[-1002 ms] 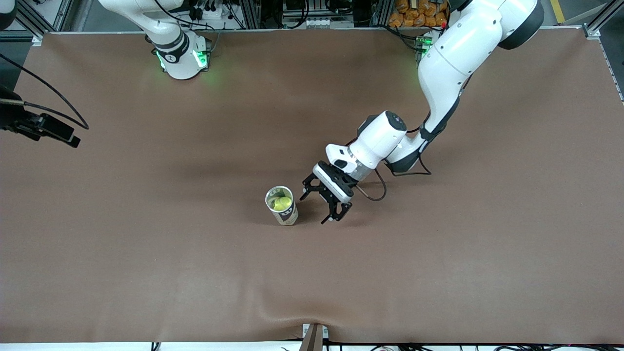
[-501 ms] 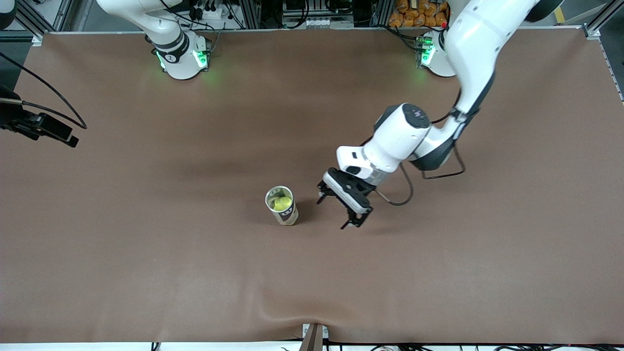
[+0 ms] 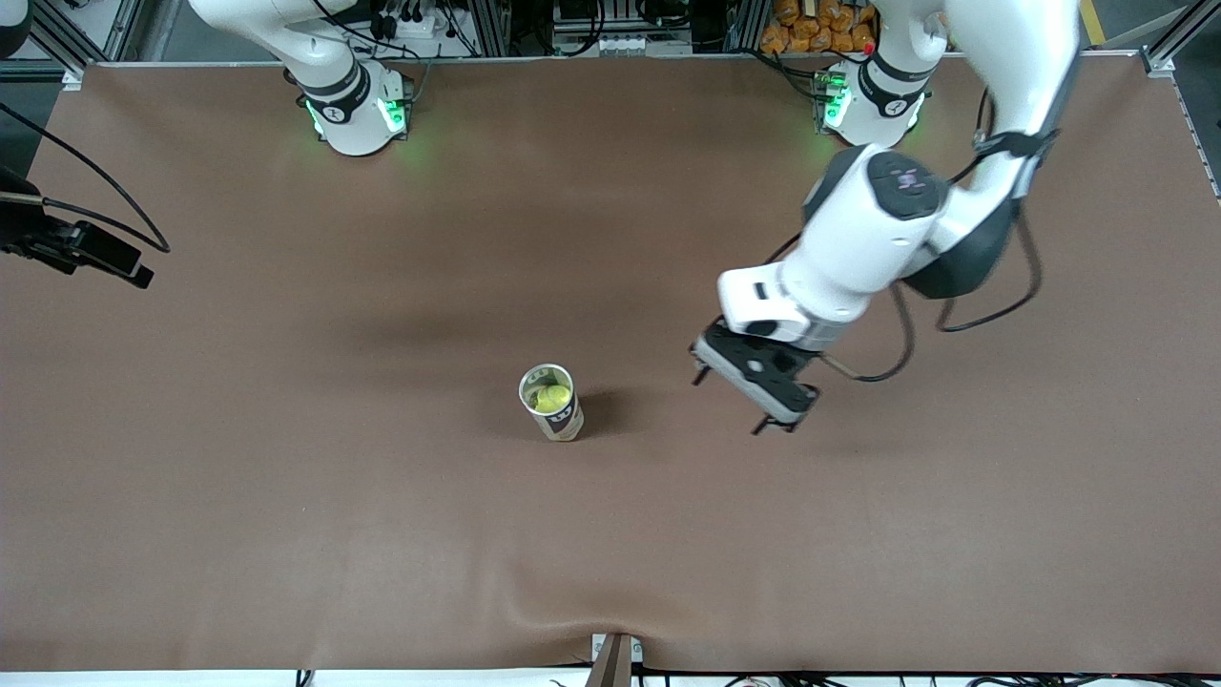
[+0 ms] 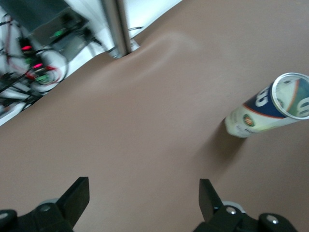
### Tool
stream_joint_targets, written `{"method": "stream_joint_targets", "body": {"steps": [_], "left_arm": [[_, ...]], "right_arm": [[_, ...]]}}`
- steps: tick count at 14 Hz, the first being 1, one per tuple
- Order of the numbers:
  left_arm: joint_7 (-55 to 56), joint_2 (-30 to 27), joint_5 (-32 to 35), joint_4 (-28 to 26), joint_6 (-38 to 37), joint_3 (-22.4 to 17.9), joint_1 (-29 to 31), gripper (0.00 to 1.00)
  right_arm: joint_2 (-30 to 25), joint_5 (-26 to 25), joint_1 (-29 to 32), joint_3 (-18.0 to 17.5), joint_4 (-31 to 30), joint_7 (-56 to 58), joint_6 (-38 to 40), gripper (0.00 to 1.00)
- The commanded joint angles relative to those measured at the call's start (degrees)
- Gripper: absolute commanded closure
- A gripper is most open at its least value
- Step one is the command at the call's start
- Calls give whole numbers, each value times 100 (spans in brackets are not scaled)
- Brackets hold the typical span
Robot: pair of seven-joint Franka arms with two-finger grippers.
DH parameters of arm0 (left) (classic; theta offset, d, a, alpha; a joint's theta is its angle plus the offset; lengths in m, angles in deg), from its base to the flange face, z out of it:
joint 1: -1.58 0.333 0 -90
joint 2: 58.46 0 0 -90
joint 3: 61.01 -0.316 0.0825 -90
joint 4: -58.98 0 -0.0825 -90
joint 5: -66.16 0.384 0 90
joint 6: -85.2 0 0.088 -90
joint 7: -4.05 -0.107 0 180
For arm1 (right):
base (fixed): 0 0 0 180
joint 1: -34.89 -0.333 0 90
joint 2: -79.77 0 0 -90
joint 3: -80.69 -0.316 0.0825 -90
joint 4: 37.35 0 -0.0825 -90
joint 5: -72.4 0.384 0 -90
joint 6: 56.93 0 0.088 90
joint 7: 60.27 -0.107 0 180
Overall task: Insert tennis ball vertically with right arm
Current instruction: 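Open the left gripper and draw it back from the tube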
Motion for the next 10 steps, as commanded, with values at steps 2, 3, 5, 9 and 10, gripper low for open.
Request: {"method": "stream_joint_targets", "body": {"steps": [2,3,5,9,10], "left_arm": [[399,-113,-130,421,-872,-5,253,0],[453,-157,-112,483,-1144,-14,331,0],[855,-402,-95,536,-1514,-32,525,0],[1421,-903,-95,527,-2453,-41,788,0],[1421,-1026,-86,527,-2752,-49,902,0]], "right_arm": [[-168,-30,73,-164,-151,-56,-13,0],[-168,-30,73,-173,-151,-56,-13,0],[-142,-30,64,-164,-142,-56,-4,0],[-142,-30,64,-164,-133,-56,4,0],[-142,-30,64,-164,-133,-56,4,0]]}}
